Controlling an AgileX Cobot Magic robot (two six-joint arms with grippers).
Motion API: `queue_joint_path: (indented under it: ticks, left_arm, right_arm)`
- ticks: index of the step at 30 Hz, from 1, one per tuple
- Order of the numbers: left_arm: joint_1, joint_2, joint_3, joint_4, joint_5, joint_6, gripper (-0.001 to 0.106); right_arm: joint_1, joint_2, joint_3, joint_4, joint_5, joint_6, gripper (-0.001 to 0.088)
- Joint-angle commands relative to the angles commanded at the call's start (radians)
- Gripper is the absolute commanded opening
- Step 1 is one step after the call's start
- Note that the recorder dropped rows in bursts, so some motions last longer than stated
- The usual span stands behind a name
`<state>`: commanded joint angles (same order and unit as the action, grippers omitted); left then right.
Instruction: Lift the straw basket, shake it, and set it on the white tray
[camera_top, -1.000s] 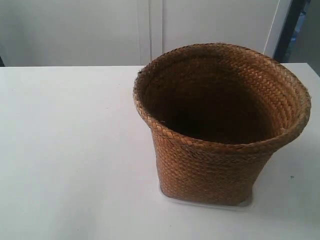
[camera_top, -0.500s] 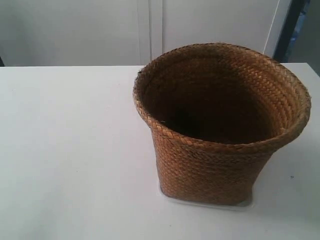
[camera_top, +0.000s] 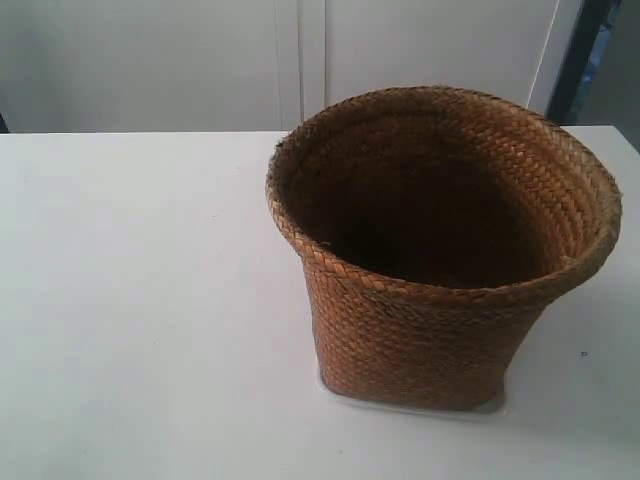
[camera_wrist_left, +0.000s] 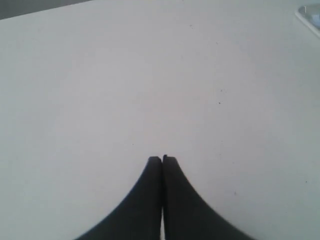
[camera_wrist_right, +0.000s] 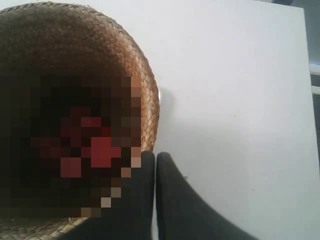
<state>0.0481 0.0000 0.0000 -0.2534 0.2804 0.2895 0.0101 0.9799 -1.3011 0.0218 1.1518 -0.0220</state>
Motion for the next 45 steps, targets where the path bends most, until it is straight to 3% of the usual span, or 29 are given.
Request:
queue_joint_path:
  ticks: [20,25,29,33,41,45]
  left_arm:
    - [0.000,0.000,0.000,0.000,0.000,0.000,0.001]
    - [0.000,0.000,0.000,0.000,0.000,0.000,0.001]
    - [0.000,0.000,0.000,0.000,0.000,0.000,0.001]
    - [0.000,0.000,0.000,0.000,0.000,0.000,0.001]
    - [0.000,0.000,0.000,0.000,0.000,0.000,0.001]
    - [0.000,0.000,0.000,0.000,0.000,0.000,0.001]
  right_arm:
    - [0.000,0.000,0.000,0.000,0.000,0.000,0.0014]
    - [0.002,-0.056,0.035,-0.042,-0.086,-0.099,0.0014]
    - [0.002,-0.237,0.209,-0.042,-0.340,-0.106,0.0014]
    - [0.002,-0.440,0.454,-0.057,-0.600,-0.114,0.0014]
    - [0.002,-0.704,0.954,-0.071,-0.913,-0.108,0.0014]
    - [0.002,-0.765,1.131,-0.062,-1.047,-0.105,0.0014]
